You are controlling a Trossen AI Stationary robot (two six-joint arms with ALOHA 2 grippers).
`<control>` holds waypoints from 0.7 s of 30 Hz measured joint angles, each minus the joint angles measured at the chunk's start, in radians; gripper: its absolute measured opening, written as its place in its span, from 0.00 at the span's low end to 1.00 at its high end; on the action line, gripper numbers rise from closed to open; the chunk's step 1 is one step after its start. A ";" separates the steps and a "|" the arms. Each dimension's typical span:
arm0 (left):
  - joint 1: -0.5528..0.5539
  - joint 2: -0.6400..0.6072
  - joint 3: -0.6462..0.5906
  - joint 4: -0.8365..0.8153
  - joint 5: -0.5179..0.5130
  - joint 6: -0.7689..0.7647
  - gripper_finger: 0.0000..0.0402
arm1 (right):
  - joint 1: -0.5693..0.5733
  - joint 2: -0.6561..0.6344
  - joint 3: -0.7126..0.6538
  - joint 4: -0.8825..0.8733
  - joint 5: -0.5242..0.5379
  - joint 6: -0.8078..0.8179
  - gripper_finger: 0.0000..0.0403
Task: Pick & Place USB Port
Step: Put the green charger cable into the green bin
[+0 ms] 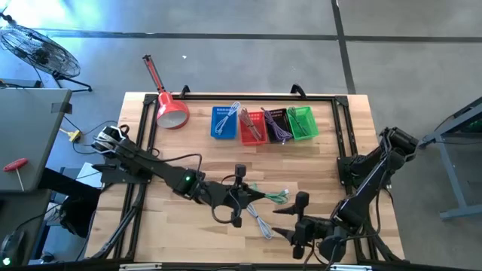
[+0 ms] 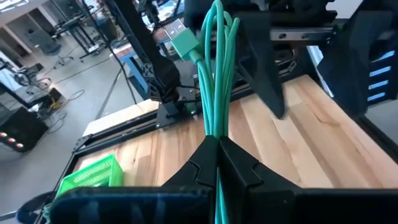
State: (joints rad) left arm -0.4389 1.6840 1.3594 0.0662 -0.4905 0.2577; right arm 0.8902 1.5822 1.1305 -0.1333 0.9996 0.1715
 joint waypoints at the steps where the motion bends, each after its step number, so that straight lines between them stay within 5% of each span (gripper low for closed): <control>1: 0.000 0.000 0.000 -0.002 -0.004 0.000 0.00 | 0.000 0.000 0.000 -0.003 0.040 0.000 0.60; 8: -0.023 -0.006 0.000 -0.007 0.009 0.000 0.00 | 0.000 0.000 0.000 -0.010 0.251 -0.022 0.60; 14: -0.035 -0.006 0.000 -0.007 0.022 0.002 0.00 | -0.025 0.000 0.000 0.034 0.227 -0.085 0.59; 21: -0.032 -0.006 0.000 -0.008 0.050 0.000 0.00 | -0.087 0.000 0.000 0.136 0.064 -0.187 0.59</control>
State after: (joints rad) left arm -0.4713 1.6779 1.3594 0.0578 -0.4409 0.2573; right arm 0.8036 1.5822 1.1305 0.0029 1.0641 -0.0155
